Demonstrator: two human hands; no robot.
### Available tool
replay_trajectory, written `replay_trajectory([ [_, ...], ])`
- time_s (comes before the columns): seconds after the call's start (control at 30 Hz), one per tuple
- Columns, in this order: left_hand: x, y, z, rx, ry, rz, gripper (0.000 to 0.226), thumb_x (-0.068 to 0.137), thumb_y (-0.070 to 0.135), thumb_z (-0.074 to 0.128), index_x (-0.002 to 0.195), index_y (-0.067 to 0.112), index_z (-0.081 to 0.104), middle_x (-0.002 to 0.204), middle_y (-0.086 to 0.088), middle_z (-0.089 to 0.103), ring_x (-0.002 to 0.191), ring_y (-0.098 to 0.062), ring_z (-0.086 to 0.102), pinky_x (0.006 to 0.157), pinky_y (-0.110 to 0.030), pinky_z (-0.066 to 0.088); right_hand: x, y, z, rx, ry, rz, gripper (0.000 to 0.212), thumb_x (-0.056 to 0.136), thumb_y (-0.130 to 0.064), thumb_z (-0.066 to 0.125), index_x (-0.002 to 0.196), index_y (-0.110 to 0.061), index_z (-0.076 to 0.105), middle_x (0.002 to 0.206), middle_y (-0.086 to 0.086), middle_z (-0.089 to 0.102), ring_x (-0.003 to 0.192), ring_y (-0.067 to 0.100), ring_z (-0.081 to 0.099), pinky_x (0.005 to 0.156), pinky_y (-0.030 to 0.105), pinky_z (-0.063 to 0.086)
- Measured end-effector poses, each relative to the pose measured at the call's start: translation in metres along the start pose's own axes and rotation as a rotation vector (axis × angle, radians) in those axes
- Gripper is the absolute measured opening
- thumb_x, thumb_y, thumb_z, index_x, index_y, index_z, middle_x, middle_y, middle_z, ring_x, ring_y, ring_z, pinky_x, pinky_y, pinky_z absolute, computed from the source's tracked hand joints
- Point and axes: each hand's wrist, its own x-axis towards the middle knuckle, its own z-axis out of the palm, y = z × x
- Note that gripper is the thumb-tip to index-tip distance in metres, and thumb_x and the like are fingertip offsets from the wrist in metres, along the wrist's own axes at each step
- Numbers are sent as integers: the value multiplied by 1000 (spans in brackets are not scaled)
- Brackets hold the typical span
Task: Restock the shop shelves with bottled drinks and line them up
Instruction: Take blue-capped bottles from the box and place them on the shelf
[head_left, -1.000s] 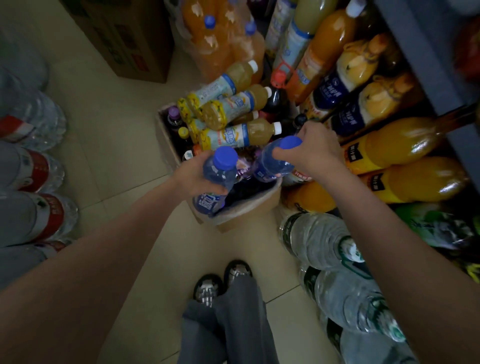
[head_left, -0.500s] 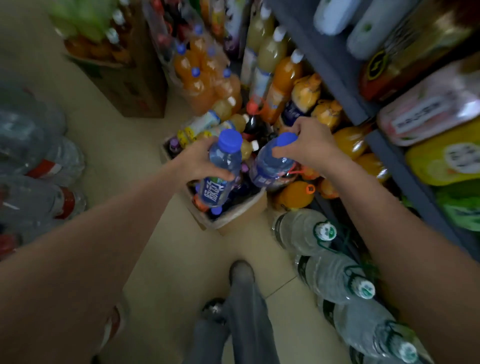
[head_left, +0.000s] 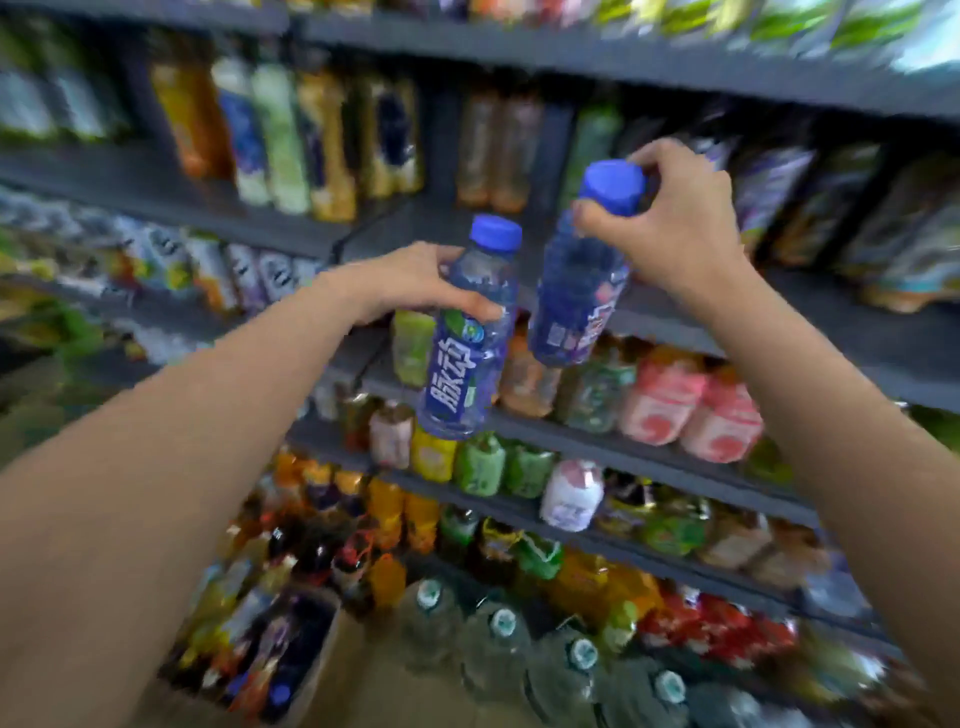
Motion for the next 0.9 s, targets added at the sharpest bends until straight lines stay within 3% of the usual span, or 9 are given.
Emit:
replay_trajectory([
  [0.13, 43, 152, 93, 11, -67, 264, 49, 56, 30, 83, 101, 28, 64, 98, 12, 70, 87, -3, 65, 85, -20, 51, 0, 71, -150, 64, 327, 113, 40, 78, -41, 67, 97, -6, 59, 85, 6, 53, 78, 15, 45, 67, 22, 30],
  [0.27, 76, 257, 223, -48, -126, 438, 37, 75, 12, 73, 108, 22, 60, 97, 10, 66, 76, 8, 61, 77, -13, 49, -37, 170, -272, 52, 569, 253, 30, 82, -34, 65, 81, -12, 44, 84, 9, 46, 76, 18, 39, 68, 30, 29],
  [0.37, 90, 310, 319, -99, -111, 482, 36, 69, 18, 79, 98, 27, 59, 97, 10, 65, 73, 8, 59, 74, -9, 46, -75, 238, -345, 7, 640, 362, 35, 82, -31, 67, 72, -18, 36, 85, 10, 45, 77, 17, 39, 67, 28, 27],
  [0.43, 102, 336, 372, -109, -106, 500, 45, 56, 34, 85, 94, 31, 61, 101, 10, 68, 84, -5, 63, 82, -20, 47, -100, 280, -382, -15, 664, 409, 34, 81, -30, 69, 82, -13, 39, 84, 9, 46, 75, 18, 40, 63, 25, 24],
  [0.5, 117, 360, 419, -118, -131, 518, 52, 55, 31, 87, 99, 27, 61, 107, 4, 67, 99, -13, 61, 91, -30, 46, -119, 324, -416, -12, 740, 440, 38, 78, -30, 70, 86, -11, 38, 87, 8, 45, 76, 18, 40, 66, 29, 29],
  [0.57, 131, 373, 449, -114, -135, 510, 49, 64, 18, 84, 107, 19, 61, 110, 0, 66, 102, -13, 60, 94, -31, 46, -130, 355, -436, 5, 851, 463, 41, 77, -32, 71, 85, -11, 37, 88, 8, 44, 77, 18, 40, 73, 37, 36],
  [0.67, 165, 396, 496, -81, -91, 525, 59, 65, 20, 83, 118, 12, 57, 119, -5, 64, 100, -13, 59, 91, -28, 46, -132, 399, -467, 13, 987, 474, 41, 79, -31, 70, 87, -9, 36, 91, 8, 42, 78, 17, 39, 70, 26, 32],
  [0.77, 202, 407, 531, 7, -34, 541, 80, 61, 32, 85, 130, 13, 49, 130, -4, 56, 116, -20, 54, 100, -41, 43, -117, 436, -480, 36, 1039, 446, 38, 82, -27, 68, 88, -9, 35, 92, 9, 41, 78, 17, 38, 64, 13, 32],
  [0.9, 253, 411, 566, -56, 22, 515, 73, 66, 27, 83, 129, 14, 49, 130, -3, 55, 118, -20, 50, 100, -36, 41, -88, 484, -479, 39, 1009, 438, 36, 83, -21, 68, 88, -7, 35, 94, 10, 40, 78, 17, 37, 62, 4, 31],
])
